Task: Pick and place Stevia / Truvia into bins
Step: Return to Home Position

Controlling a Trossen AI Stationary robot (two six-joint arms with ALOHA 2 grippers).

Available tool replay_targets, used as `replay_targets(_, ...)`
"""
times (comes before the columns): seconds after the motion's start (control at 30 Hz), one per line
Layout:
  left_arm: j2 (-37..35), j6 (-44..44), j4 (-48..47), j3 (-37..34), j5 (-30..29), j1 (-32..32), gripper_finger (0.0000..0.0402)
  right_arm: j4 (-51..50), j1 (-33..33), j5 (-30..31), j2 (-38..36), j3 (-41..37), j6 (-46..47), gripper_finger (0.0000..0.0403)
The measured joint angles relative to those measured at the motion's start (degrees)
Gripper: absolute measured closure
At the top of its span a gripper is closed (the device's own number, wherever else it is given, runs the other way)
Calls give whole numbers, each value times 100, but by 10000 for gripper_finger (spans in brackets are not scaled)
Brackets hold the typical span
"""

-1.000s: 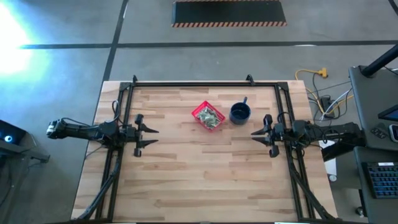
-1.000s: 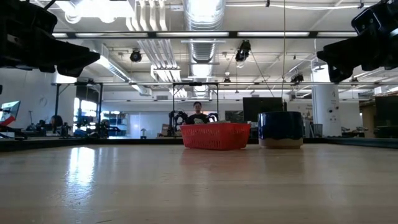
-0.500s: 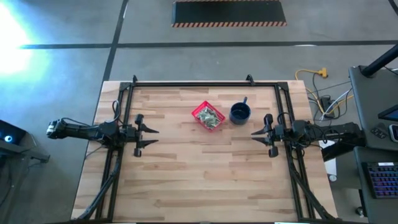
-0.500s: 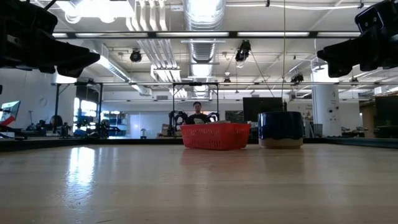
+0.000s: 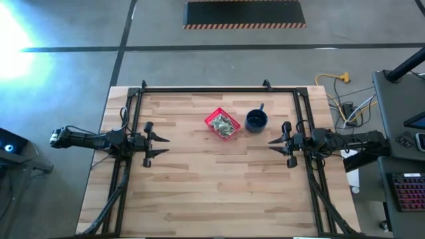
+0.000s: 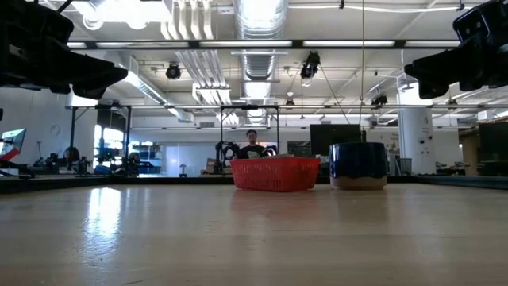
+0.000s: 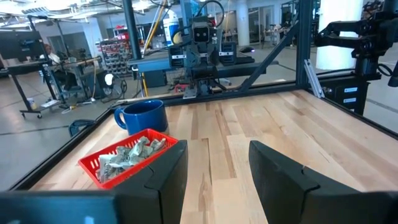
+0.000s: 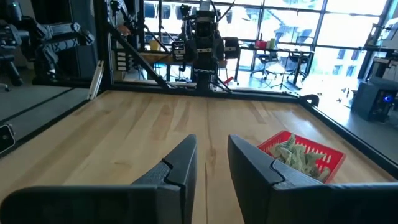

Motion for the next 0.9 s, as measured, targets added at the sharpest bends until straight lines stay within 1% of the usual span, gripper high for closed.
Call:
replay_targets(0.3,-1,2,0,0,0,0,246,0,1,2,0,0,1,316)
replay_targets(0.7,26,2,-2,0,1,0,246,0,0,4,0,0,0,334)
replay_targets(0.9,34,2,-1,0,1,0,246,0,0,4,-1,0,0,332)
